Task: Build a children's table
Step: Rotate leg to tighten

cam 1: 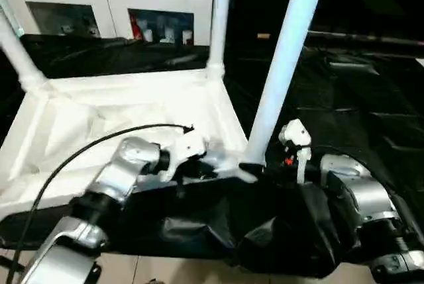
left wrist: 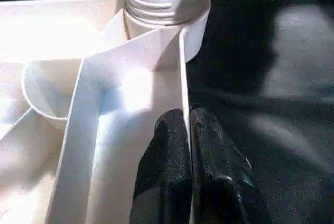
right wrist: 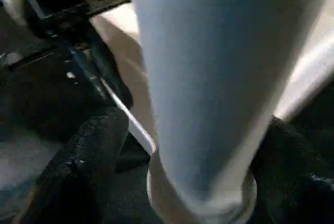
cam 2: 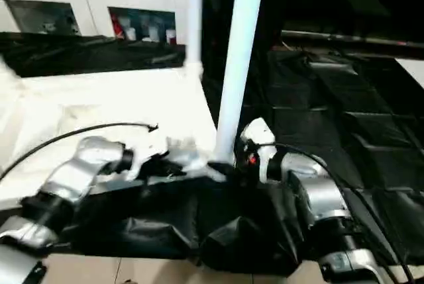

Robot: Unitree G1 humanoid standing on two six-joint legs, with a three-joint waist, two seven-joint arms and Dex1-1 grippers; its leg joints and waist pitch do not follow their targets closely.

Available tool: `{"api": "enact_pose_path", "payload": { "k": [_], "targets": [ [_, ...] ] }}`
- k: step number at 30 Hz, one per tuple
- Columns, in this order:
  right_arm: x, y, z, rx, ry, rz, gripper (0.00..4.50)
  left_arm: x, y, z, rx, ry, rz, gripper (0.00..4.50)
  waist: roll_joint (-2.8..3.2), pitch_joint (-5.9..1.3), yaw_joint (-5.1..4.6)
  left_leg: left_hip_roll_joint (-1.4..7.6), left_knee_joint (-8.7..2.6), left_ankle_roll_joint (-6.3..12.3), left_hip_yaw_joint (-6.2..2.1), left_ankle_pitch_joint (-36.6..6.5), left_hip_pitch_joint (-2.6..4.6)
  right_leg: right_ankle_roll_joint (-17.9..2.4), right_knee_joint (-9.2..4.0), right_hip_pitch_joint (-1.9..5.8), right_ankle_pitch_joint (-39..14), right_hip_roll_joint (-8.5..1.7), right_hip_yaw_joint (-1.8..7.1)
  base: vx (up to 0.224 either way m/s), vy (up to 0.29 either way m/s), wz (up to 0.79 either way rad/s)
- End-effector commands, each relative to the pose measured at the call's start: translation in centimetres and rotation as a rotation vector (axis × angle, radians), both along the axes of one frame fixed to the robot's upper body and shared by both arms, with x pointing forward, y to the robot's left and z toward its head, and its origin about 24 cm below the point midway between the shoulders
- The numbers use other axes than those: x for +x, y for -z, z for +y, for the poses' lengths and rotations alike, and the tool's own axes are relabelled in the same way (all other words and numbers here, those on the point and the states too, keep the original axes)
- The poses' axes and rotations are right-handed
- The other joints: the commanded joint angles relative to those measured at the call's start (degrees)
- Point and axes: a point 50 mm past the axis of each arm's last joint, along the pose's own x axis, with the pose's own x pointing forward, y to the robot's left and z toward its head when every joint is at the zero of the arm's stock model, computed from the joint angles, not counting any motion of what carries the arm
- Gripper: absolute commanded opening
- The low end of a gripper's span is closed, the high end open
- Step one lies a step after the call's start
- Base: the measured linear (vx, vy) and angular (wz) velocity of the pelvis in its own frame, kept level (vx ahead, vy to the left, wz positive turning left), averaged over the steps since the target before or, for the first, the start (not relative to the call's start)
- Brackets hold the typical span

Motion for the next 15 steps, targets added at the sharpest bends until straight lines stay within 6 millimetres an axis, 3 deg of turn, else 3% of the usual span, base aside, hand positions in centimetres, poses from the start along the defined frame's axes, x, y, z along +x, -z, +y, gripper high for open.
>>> {"api": "enact_pose_path", "payload": {
  "k": [1, 15],
  "targets": [
    [-0.37, -0.22, 0.84, 0.012, -0.075, -0.006, 3.29, -0.56, 0.28, -0.81, -0.034, 0.049, 0.024, 0.00, -0.23, -2.90, 0.16, 1.35, -3.37, 3.79, 0.14, -11.7, -0.44, -10.2, -4.51, 3.14, -13.7, -3.21, 2.97, 0.000, 0.000, 0.00],
    [-0.67, 0.74, 0.96, -0.051, -0.092, 0.020, 2.10, -0.62, 0.36, -0.38, -0.025, 0.024, 0.021, 0.00, -0.45, -2.92, 0.38, 1.23, -3.33, 3.09, 0.12, -10.9, -0.53, -8.9, -4.55, 3.17, -15.1, -3.27, 3.00, 0.000, 0.000, 0.00]
  ]
}}
